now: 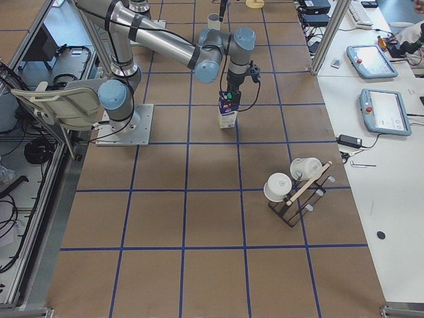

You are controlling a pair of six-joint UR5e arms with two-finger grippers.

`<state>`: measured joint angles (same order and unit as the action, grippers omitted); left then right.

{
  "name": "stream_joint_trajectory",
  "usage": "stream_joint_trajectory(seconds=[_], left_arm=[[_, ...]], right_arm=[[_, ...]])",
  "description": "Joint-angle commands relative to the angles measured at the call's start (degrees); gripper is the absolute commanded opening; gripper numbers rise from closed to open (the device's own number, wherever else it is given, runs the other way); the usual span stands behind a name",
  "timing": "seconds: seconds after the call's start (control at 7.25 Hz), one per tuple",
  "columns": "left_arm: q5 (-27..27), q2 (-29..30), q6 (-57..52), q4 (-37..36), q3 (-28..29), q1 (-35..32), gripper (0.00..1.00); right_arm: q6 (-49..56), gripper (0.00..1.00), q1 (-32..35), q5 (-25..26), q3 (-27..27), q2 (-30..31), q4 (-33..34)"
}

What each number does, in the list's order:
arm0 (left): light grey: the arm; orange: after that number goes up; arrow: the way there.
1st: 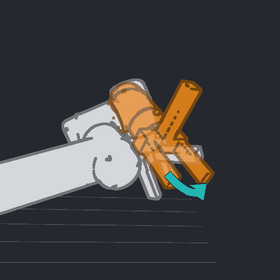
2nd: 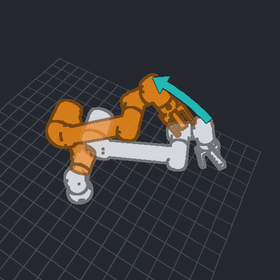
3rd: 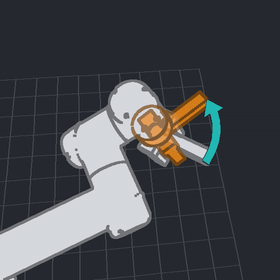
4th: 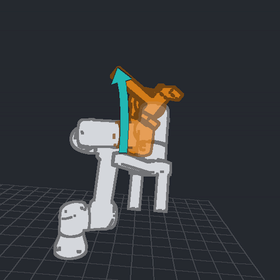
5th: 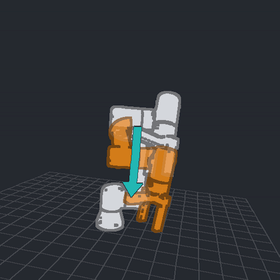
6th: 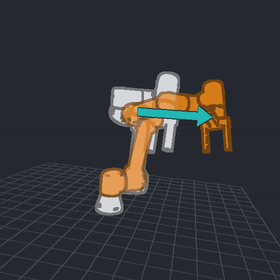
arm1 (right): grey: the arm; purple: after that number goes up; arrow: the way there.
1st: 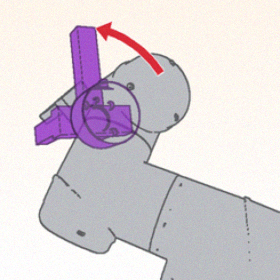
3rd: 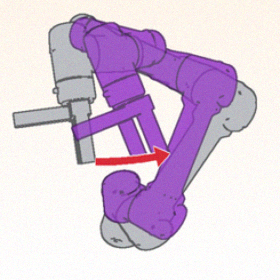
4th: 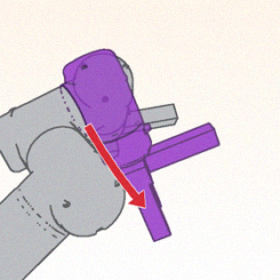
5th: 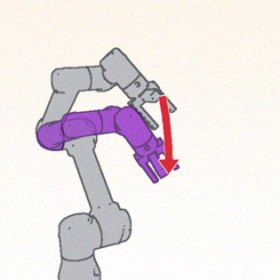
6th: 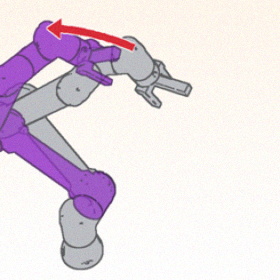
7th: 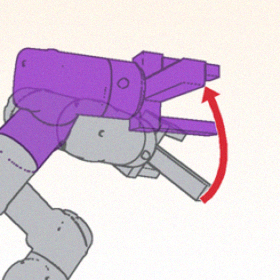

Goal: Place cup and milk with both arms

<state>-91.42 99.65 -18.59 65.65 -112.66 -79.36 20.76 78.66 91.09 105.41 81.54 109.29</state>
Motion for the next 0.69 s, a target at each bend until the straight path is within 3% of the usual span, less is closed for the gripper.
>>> stream_joint_trajectory(seconds=[0.0, 0.28, 0.55], left_arm=[[-0.68, 0.54, 0.48, 0.18, -1.6, 0.43, 0.96], [-2.36, 0.19, 0.65, 0.27, -0.82, 0.44, 0.96], [-2.45, -0.51, 3.09, 1.58, 0.5, 0.18, 0.96]], right_arm=[[1.04, 0.46, -0.09, 0.66, 0.05, -0.06, -0.65], [1.04, 0.25, -0.09, 3.1, -0.29, 0.11, -1.36], [0.69, 0.22, 0.09, 2.87, -2.74, 0.73, -3.8]])
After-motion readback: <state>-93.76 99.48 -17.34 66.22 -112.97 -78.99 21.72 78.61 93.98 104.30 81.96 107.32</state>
